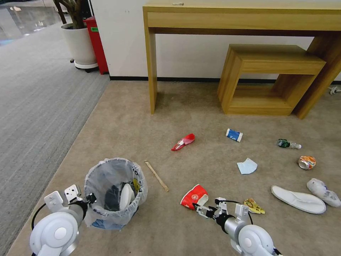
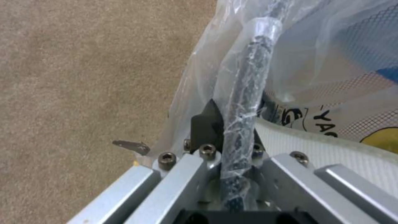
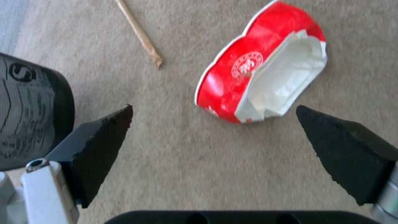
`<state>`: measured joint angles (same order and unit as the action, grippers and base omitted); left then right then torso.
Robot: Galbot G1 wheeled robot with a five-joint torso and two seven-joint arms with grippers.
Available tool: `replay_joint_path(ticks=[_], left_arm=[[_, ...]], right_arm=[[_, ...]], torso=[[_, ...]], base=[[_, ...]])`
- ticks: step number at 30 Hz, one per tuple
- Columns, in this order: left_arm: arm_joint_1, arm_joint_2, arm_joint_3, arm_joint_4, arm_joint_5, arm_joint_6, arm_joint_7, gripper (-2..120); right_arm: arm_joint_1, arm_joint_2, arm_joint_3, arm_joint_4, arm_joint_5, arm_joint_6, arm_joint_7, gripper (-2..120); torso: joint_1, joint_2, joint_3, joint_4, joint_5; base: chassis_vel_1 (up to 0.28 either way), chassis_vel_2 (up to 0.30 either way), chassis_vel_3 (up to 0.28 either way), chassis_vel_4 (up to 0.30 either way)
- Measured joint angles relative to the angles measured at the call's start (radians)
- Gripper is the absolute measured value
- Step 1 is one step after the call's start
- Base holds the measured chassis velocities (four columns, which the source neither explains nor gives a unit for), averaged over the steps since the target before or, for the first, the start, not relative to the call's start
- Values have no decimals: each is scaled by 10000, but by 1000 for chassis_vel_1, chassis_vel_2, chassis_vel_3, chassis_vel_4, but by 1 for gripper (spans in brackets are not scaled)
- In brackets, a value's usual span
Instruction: Pick up the trash bin and place the garbage on the floor into it.
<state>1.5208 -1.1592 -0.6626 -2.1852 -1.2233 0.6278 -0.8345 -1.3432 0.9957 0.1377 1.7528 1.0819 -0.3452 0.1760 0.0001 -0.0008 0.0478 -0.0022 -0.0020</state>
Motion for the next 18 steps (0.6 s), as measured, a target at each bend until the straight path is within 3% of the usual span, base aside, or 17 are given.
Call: replay_joint_path(ticks=[18], left_arm=[[50,-73,7,-17,19,4,-9,0]], right_arm=[[1199,451,-320,-1244,-48,31,-13,100]], torso=[[0,0,1,0,0]], base=[[0,0,0,0]])
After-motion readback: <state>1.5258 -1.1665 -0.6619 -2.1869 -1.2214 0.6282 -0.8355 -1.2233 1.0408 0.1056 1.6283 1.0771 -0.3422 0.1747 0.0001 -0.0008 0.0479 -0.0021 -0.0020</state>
